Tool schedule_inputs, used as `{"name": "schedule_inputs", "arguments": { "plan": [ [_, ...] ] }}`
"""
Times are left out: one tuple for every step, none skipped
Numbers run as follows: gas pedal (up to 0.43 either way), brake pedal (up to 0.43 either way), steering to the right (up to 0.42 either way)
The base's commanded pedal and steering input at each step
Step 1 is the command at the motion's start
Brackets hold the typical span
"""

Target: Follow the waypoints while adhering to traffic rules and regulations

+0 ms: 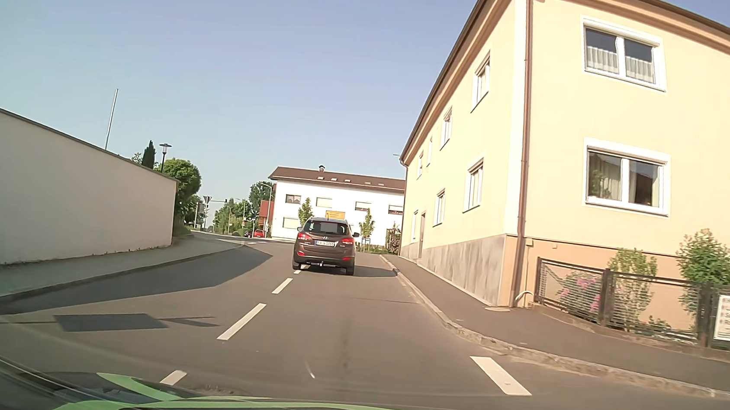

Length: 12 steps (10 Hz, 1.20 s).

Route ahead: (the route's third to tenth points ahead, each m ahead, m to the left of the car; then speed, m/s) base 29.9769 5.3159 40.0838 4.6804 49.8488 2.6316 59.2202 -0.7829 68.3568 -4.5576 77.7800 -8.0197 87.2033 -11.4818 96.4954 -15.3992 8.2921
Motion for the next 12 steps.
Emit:
{"name": "schedule_inputs", "arguments": {
  "plan": [
    [0.138, 0.000, -0.086],
    [0.138, 0.000, -0.079],
    [0.138, 0.000, -0.069],
    [0.138, 0.000, -0.061],
    [0.169, 0.000, -0.056],
    [0.169, 0.000, -0.050],
    [0.169, 0.000, -0.040],
    [0.169, 0.000, -0.024],
    [0.169, 0.000, -0.016],
    [0.169, 0.000, -0.013],
    [0.169, 0.000, -0.008],
    [0.169, 0.000, -0.005]
  ]
}}
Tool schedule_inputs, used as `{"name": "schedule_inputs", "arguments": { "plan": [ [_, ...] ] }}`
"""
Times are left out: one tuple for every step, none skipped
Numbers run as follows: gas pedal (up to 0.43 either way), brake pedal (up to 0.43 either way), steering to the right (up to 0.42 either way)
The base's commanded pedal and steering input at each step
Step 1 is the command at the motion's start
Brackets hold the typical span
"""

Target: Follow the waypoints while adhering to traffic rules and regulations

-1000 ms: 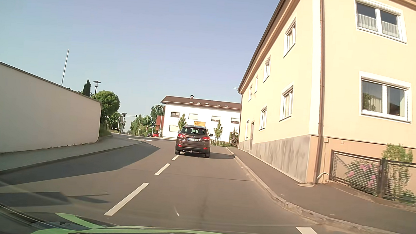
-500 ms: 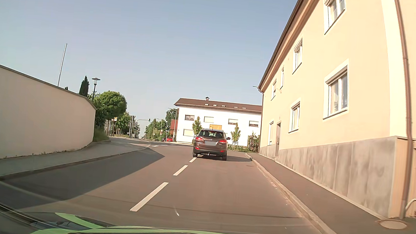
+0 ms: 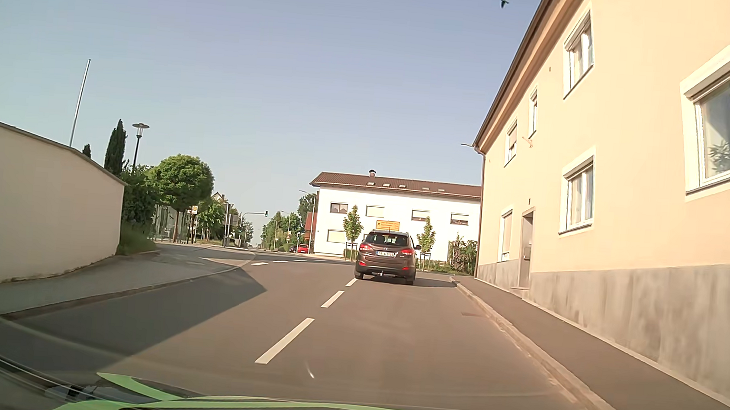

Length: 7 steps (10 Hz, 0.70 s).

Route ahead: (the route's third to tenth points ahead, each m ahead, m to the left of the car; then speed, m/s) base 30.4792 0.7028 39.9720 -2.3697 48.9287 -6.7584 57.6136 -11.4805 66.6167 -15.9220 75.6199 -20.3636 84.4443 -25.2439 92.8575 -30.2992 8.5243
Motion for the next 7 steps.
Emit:
{"name": "schedule_inputs", "arguments": {
  "plan": [
    [0.169, 0.000, -0.004],
    [0.169, 0.000, -0.004],
    [0.150, 0.000, -0.002],
    [0.087, 0.000, -0.002],
    [0.067, 0.000, -0.002],
    [0.059, 0.000, -0.002],
    [0.059, 0.000, -0.002]
  ]
}}
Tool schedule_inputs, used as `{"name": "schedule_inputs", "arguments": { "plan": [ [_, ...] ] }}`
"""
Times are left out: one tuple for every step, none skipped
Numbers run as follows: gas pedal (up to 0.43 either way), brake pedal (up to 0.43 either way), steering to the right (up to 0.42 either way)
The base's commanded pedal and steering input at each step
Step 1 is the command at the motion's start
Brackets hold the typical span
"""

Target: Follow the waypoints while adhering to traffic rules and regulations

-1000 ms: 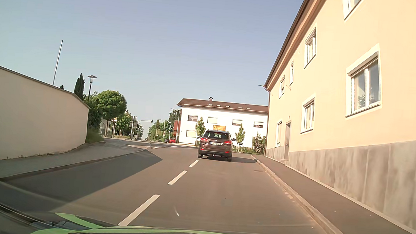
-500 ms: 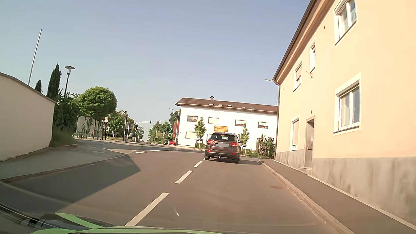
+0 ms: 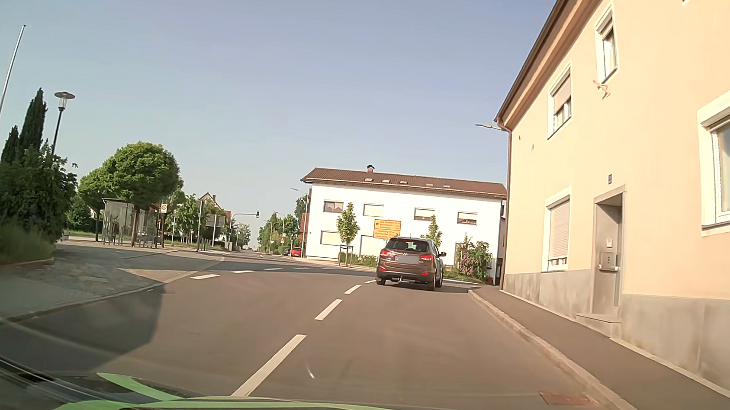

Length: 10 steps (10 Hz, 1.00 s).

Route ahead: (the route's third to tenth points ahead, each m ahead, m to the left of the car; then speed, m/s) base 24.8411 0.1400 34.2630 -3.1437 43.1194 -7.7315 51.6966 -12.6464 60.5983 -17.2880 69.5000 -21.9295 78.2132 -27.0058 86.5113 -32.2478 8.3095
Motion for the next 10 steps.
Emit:
{"name": "schedule_inputs", "arguments": {
  "plan": [
    [0.067, 0.000, -0.002],
    [0.067, 0.000, -0.002],
    [0.079, 0.000, -0.002],
    [0.087, 0.000, 0.000],
    [0.098, 0.000, 0.004],
    [0.110, 0.000, 0.014],
    [0.118, 0.000, 0.021],
    [0.118, 0.000, 0.025],
    [0.118, 0.000, 0.026],
    [0.118, 0.000, 0.028]
  ]
}}
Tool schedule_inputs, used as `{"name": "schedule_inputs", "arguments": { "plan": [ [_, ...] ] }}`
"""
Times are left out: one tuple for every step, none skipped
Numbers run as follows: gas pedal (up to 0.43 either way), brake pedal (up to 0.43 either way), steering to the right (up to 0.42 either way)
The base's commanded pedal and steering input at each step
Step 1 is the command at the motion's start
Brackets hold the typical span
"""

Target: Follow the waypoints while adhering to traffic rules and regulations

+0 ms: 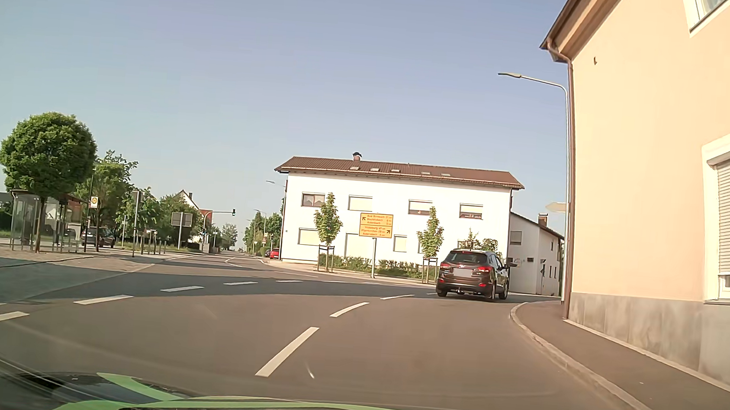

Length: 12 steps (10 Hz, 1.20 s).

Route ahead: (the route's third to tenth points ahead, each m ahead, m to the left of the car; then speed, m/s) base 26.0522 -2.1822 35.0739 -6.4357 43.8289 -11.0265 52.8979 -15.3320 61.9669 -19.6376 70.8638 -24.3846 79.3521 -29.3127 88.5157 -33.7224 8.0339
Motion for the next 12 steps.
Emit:
{"name": "schedule_inputs", "arguments": {
  "plan": [
    [0.118, 0.000, 0.031],
    [0.110, 0.000, 0.038],
    [0.110, 0.000, 0.048],
    [0.110, 0.000, 0.056],
    [0.110, 0.000, 0.059],
    [0.110, 0.000, 0.060],
    [0.110, 0.000, 0.061],
    [0.087, 0.000, 0.066],
    [0.087, 0.000, 0.075],
    [0.087, 0.000, 0.086],
    [0.087, 0.000, 0.093],
    [0.087, 0.000, 0.094]
  ]
}}
